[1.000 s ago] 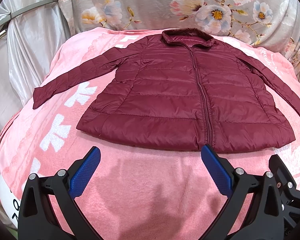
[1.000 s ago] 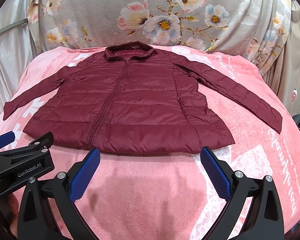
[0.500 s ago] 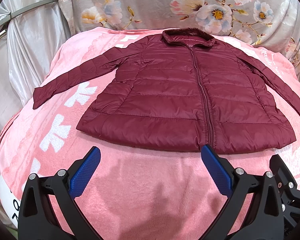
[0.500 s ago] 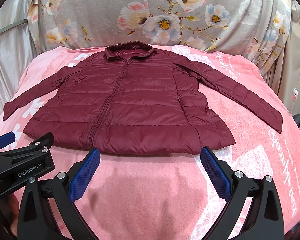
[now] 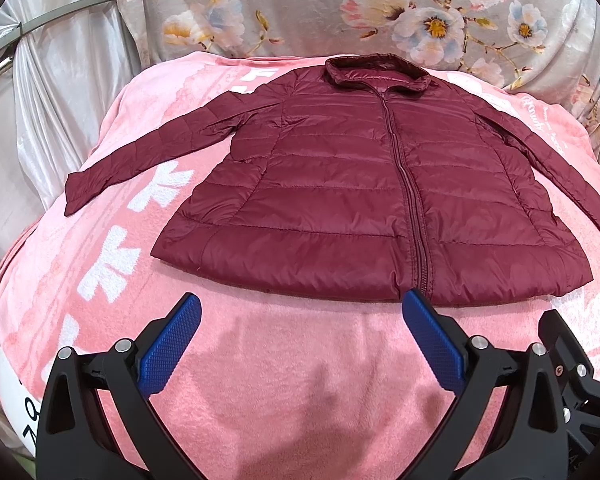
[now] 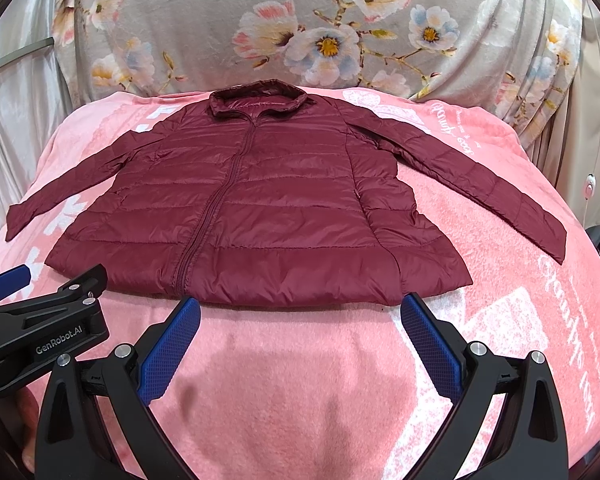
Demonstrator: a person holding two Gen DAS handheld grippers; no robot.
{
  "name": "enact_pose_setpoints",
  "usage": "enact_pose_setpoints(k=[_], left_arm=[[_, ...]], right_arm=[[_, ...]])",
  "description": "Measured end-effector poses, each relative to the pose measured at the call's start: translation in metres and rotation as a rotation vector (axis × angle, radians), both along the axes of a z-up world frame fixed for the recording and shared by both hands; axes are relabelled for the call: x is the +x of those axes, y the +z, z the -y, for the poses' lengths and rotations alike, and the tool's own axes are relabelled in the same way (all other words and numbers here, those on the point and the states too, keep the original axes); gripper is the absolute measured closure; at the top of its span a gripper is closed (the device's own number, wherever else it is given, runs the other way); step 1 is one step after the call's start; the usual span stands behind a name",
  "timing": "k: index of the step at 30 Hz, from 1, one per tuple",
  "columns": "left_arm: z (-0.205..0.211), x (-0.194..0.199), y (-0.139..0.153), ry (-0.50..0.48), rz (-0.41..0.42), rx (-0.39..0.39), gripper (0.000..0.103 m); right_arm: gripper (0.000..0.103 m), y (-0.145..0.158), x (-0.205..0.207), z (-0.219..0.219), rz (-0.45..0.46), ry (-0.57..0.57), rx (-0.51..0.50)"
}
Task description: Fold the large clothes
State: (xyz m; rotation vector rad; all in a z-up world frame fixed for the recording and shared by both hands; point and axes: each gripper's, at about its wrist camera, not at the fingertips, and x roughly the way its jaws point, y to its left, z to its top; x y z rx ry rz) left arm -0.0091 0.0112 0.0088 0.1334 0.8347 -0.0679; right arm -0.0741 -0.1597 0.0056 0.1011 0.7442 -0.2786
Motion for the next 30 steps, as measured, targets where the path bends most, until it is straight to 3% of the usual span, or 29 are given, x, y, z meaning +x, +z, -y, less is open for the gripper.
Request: enact_pose_setpoints(k=[10,15,22,28,30], left_arm=[[-0.003,0.005,-0.002,0.009,-0.003,-0.022,0.005],[-0.014,0.023,0.0,0.039,0.0,-0.064,0.005],[-0.03,0.062,0.002,0.079,0.01,-0.09,0.005],[-0.036,0.094,-0.004,0.101,0.025,-0.081,0.005],[-0.039,0.104,-0.006,0.115,0.028,-0.086,0.005]], right_arm=[[0.005,-0.004,0.004,0.023,-0.005,-0.029,0.037],[0.005,-0.004,0.005,0.09,0.007,-0.162,0.107],[0.005,-0.012,0.012,0.217,0.034,-0.431,0.24],[0.005,-0.055,0.018,0.32,0.061,-0.653,0.532],[0.005,-0.066,0.015,0.34,0.075,-0.723,0.58]])
